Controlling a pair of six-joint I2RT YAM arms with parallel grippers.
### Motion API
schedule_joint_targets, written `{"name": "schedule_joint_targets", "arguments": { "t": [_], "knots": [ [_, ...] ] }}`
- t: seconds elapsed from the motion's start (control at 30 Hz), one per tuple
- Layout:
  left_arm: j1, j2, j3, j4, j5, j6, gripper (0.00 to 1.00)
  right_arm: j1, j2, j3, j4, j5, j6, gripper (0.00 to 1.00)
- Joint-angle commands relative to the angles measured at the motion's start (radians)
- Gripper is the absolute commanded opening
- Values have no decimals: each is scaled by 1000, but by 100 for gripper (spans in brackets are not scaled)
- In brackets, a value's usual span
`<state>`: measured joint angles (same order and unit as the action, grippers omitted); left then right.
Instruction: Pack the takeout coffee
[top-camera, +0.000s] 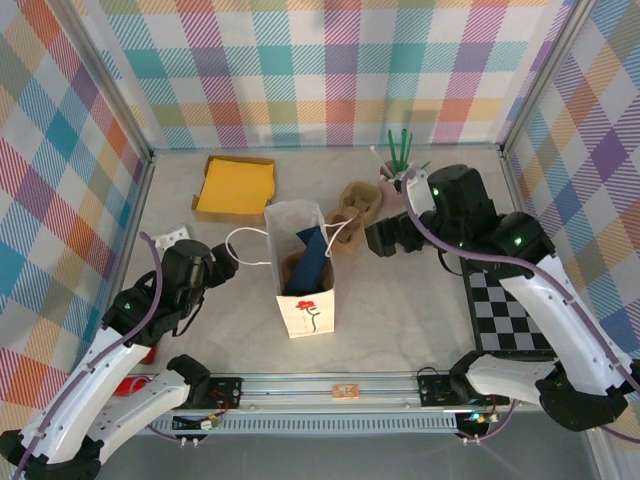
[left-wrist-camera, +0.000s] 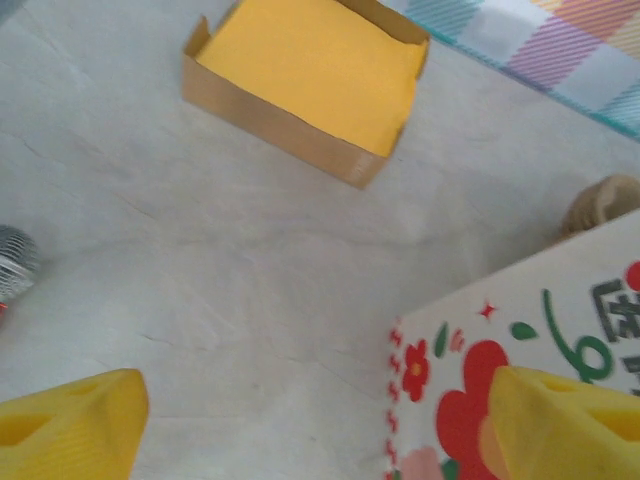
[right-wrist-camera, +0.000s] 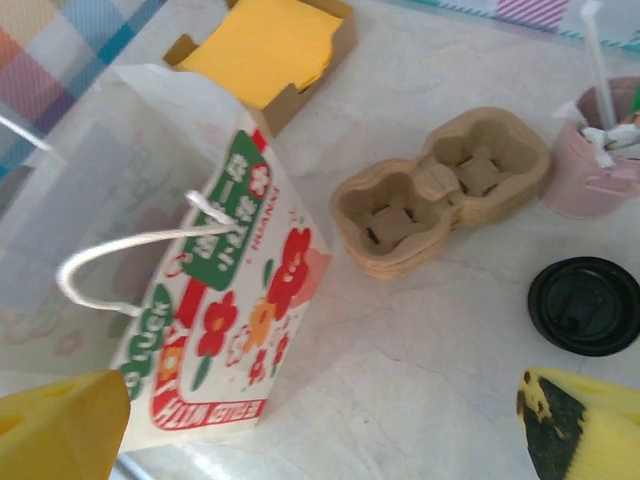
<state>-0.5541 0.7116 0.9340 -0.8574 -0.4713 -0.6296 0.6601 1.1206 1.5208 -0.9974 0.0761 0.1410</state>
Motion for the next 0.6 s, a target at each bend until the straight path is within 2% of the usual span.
{"name": "schedule_joint_targets", "arguments": {
  "t": [0.0,0.13,0.27,0.4,0.57],
  "knots": [
    [6,-38,-5,43,-138,104,93,-18,-60,-100,128,120,-5,99],
    [6,-105,-80,173,-195,208,96,-85,-124,-228,228,176,17,99],
    [6,-182,-176,309,-273,316,99,-143,-220,-422,402,216,-2,99],
    [6,-189,-224,357,-339,360,100,-164,-279,-572,504,274,-29,99],
    [7,-178,-289,443,-384,404,100,-173,-291,-673,572,321,-42,99]
  ]
}}
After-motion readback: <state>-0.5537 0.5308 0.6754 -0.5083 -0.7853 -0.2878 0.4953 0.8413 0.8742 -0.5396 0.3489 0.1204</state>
